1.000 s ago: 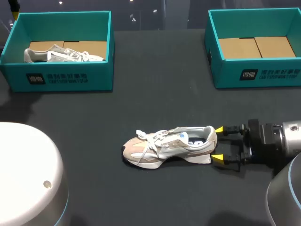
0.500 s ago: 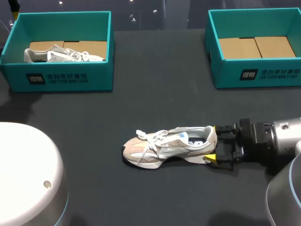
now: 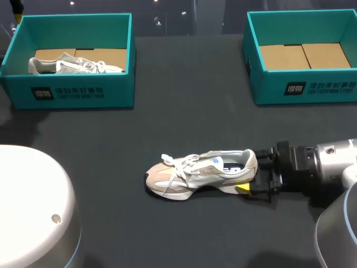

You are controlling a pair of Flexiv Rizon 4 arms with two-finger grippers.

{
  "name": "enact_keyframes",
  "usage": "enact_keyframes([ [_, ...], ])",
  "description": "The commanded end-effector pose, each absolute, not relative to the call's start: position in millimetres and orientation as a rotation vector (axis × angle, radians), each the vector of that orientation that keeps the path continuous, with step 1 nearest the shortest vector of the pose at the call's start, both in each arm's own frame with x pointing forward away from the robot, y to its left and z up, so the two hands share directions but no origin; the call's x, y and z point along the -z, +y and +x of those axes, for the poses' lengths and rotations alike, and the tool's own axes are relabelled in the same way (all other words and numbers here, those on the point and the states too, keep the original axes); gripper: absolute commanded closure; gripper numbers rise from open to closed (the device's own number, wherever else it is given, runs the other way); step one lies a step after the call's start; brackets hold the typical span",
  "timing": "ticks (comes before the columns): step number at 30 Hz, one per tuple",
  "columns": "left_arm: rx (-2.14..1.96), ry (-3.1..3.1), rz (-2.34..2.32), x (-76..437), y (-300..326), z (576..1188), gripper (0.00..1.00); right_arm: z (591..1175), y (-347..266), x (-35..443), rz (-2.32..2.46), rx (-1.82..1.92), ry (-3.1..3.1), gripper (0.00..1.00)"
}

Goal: Take the shoe out of the shoebox, open the shoe tongue, remove and reinsert the insole, then place the shoe into the shoebox

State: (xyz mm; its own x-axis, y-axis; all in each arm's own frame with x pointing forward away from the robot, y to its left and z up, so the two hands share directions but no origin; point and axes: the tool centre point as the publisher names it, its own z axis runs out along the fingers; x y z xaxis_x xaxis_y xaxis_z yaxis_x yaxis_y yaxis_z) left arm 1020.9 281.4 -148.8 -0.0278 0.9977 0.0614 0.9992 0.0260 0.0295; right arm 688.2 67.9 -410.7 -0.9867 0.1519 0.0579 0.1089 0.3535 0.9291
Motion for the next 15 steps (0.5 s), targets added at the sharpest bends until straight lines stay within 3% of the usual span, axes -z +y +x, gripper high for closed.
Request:
enact_keyframes([
  [1, 0.104, -2.232, -2.175, 148.4, 281.6, 1019.8, 0.00, 688.8, 73.7, 412.7, 0.246, -1.744, 2.557, 0.00],
  [6, 0.104, -2.232, -2.175, 148.4, 281.6, 1019.8, 0.00, 689.4, 78.0, 413.0, 0.236, -1.742, 2.566, 0.00],
  [7, 0.104, -2.232, -2.175, 148.4, 281.6, 1019.8, 0.00, 689.6, 78.5, 413.1, 0.236, -1.742, 2.567, 0.17],
  [8, 0.104, -2.232, -2.175, 148.4, 281.6, 1019.8, 0.00, 689.7, 78.9, 413.3, 0.235, -1.742, 2.568, 0.51],
  [9, 0.104, -2.232, -2.175, 148.4, 281.6, 1019.8, 0.00, 689.9, 79.3, 413.5, 0.234, -1.741, 2.569, 0.64],
  [11, 0.104, -2.232, -2.175, 148.4, 281.6, 1019.8, 0.00, 690.1, 79.6, 413.7, 0.233, -1.740, 2.572, 1.00],
  [15, 0.104, -2.232, -2.175, 148.4, 281.6, 1019.8, 0.00, 690.3, 79.6, 413.7, 0.229, -1.735, 2.575, 1.00],
])
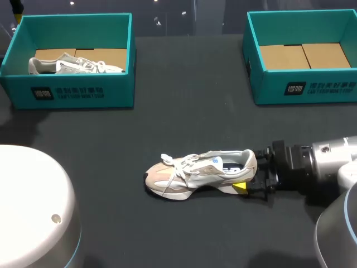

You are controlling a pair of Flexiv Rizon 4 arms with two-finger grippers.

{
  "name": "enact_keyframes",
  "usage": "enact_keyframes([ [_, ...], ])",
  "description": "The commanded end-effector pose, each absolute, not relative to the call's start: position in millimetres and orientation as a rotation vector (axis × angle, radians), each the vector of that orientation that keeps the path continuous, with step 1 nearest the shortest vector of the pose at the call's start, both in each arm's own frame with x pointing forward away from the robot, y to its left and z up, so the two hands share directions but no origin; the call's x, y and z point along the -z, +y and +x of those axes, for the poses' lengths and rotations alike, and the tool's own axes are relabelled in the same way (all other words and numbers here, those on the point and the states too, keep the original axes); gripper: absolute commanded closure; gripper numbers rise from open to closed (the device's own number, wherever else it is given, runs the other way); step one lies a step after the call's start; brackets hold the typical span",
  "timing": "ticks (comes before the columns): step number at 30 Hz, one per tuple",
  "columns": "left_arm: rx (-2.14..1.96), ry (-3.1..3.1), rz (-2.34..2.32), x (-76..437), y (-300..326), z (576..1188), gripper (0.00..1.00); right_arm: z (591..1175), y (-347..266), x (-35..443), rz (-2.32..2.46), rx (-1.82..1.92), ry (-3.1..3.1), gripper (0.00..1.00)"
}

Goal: Take the shoe out of the shoebox, open the shoe tongue, remove and reinsert the insole, then place the shoe into the shoebox

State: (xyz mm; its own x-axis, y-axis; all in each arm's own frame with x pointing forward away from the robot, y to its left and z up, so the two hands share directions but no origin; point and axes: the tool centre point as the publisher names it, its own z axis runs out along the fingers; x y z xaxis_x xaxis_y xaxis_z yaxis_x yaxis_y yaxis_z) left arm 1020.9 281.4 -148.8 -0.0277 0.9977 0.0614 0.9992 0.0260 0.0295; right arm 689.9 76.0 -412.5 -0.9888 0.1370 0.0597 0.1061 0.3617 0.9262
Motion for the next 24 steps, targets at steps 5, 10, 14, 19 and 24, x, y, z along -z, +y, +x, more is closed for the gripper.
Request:
enact_keyframes([
  [5, 0.104, -2.232, -2.175, 148.4, 281.6, 1019.8, 0.00, 690.5, 78.8, 412.7, 0.223, -1.731, 2.577, 1.00],
  [10, 0.104, -2.232, -2.175, 148.4, 281.6, 1019.8, 0.00, 689.8, 78.2, 412.6, 0.219, -1.725, 2.580, 1.00],
  [14, 0.104, -2.232, -2.175, 148.4, 281.6, 1019.8, 0.00, 688.5, 77.8, 411.3, 0.212, -1.741, 2.580, 1.00],
  [19, 0.104, -2.232, -2.175, 148.4, 281.6, 1019.8, 0.00, 688.5, 77.8, 411.3, 0.212, -1.741, 2.580, 1.00],
  [24, 0.104, -2.232, -2.175, 148.4, 281.6, 1019.8, 0.00, 688.5, 77.8, 411.3, 0.212, -1.741, 2.580, 1.00],
])
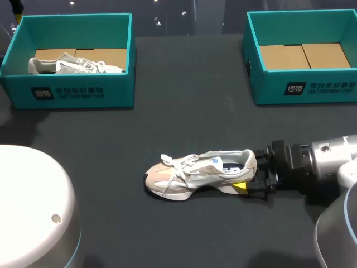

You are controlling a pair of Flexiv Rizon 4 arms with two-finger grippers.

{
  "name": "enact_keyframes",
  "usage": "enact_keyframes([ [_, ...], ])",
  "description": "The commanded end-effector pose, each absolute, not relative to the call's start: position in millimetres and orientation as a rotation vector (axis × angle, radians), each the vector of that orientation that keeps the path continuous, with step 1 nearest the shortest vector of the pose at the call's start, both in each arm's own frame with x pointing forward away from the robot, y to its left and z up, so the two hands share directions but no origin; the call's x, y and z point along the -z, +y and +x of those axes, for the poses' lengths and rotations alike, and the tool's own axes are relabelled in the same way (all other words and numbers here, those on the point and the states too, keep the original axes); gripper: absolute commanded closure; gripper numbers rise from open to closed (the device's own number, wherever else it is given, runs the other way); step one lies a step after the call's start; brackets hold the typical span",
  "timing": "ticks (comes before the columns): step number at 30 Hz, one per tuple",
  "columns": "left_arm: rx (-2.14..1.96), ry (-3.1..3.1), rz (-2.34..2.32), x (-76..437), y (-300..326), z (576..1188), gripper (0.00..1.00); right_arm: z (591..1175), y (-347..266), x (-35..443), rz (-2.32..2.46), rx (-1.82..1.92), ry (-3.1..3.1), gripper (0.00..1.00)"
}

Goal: Take the shoe out of the shoebox, open the shoe tongue, remove and reinsert the insole, then place the shoe into the shoebox

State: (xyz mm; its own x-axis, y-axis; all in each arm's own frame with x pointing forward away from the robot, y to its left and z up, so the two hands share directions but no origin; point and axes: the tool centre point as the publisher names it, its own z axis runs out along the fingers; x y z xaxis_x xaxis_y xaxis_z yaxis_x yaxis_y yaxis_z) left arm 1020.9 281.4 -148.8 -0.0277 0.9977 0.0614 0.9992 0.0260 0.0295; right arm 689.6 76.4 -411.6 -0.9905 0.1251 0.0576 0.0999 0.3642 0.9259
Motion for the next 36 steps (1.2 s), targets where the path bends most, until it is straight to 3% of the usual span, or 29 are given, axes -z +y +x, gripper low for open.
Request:
enact_keyframes([
  [1, 0.104, -2.232, -2.175, 148, 282, 1020, 0.00, 689, 78, 411, 0.212, -1.741, 2.580, 1.00],
  [12, -0.008, -2.425, -2.012, 146, 262, 1005, 0.00, 689, 78, 411, 0.212, -1.741, 2.580, 1.00],
  [27, -0.114, -2.825, -0.661, 170, 167, 927, 0.00, 689, 78, 411, 0.212, -1.741, 2.580, 1.00],
  [36, 0.002, -2.850, -0.720, 171, 154, 915, 0.00, 689, 78, 411, 0.212, -1.741, 2.580, 1.00],
])
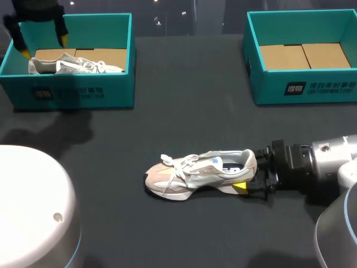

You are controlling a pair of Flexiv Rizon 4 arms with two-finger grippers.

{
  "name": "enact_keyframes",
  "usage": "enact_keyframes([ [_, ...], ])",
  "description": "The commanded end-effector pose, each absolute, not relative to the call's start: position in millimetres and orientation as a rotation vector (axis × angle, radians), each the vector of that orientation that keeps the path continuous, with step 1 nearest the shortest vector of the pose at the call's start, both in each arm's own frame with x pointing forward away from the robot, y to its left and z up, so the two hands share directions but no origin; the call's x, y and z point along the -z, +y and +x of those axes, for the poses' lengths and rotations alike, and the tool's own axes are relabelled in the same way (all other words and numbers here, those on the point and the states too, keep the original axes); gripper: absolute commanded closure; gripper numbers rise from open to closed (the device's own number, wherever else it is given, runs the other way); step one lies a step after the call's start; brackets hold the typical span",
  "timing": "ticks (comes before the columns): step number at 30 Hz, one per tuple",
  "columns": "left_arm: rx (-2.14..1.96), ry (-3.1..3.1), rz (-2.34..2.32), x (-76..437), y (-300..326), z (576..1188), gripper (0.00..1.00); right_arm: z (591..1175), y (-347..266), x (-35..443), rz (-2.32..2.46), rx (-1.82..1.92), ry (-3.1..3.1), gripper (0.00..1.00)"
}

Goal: Take the shoe out of the shoebox, open the shoe tongue, remove and reinsert the insole, then place the shoe into the shoebox

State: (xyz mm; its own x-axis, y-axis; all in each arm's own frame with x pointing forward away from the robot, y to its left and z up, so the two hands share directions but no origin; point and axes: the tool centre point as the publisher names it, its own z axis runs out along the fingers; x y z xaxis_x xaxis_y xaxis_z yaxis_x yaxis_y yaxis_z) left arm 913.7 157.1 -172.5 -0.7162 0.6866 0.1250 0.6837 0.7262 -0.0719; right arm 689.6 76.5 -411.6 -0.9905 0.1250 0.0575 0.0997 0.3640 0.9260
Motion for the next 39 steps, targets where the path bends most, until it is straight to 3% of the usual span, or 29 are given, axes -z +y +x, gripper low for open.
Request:
enact_keyframes([
  [1, 0.002, -2.850, -0.720, 171, 154, 915, 0.00, 689, 78, 411, 0.212, -1.741, 2.580, 1.00],
  [7, 0.002, -2.850, -0.720, 171, 154, 915, 0.00, 689, 78, 411, 0.212, -1.741, 2.580, 1.00],
  [24, 0.020, -2.869, 0.602, 184, 3, 825, 0.00, 689, 78, 411, 0.212, -1.741, 2.580, 1.00],
  [39, 0.020, -2.869, 0.602, 184, 3, 825, 0.00, 689, 78, 411, 0.212, -1.741, 2.580, 1.00],
])
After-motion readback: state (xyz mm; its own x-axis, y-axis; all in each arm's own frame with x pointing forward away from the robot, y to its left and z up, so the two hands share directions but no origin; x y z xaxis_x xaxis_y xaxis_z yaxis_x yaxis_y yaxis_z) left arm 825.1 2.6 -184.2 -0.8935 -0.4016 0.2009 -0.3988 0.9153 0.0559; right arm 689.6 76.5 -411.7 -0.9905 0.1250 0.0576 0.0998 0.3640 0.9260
